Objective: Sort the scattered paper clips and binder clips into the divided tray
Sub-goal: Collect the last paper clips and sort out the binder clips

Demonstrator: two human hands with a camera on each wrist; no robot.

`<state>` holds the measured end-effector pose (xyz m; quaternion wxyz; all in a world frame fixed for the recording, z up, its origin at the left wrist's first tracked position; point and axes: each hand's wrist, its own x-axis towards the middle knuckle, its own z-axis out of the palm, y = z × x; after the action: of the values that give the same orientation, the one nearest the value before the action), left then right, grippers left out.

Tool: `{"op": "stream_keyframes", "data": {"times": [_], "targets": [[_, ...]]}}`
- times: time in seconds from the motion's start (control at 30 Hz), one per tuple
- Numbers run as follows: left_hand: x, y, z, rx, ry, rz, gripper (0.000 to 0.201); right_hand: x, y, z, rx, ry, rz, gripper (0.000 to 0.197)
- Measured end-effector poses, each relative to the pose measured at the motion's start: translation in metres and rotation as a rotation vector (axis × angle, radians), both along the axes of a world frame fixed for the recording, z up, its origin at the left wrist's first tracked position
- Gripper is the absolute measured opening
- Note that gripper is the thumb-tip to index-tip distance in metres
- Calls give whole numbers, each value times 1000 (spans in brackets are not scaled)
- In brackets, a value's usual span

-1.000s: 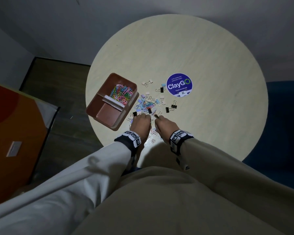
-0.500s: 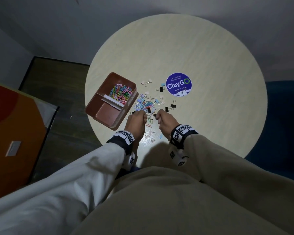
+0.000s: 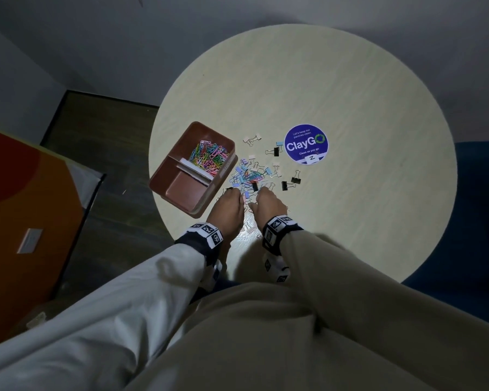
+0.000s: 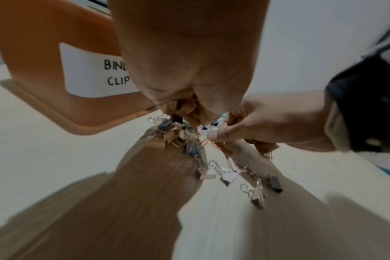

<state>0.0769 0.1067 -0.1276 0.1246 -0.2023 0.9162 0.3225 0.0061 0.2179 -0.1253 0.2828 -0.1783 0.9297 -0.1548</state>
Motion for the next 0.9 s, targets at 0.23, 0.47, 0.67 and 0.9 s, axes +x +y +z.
{"op": "stream_keyframes", "data": {"times": [0.23, 0.47, 0.67, 0.9], "targets": [[-4, 11, -2, -293, -86, -98, 12, -10, 6, 0, 38, -28, 48, 31], [-4, 11, 1, -249, -74, -143, 25, -26, 30, -3, -67, -72, -47, 22], [-4, 5, -2, 44, -37, -57, 17, -34, 52, 8, -59, 17, -96, 25], [-7, -2, 5, 300, -6, 39, 21, -16, 33, 7, -41, 119, 161, 31]]}}
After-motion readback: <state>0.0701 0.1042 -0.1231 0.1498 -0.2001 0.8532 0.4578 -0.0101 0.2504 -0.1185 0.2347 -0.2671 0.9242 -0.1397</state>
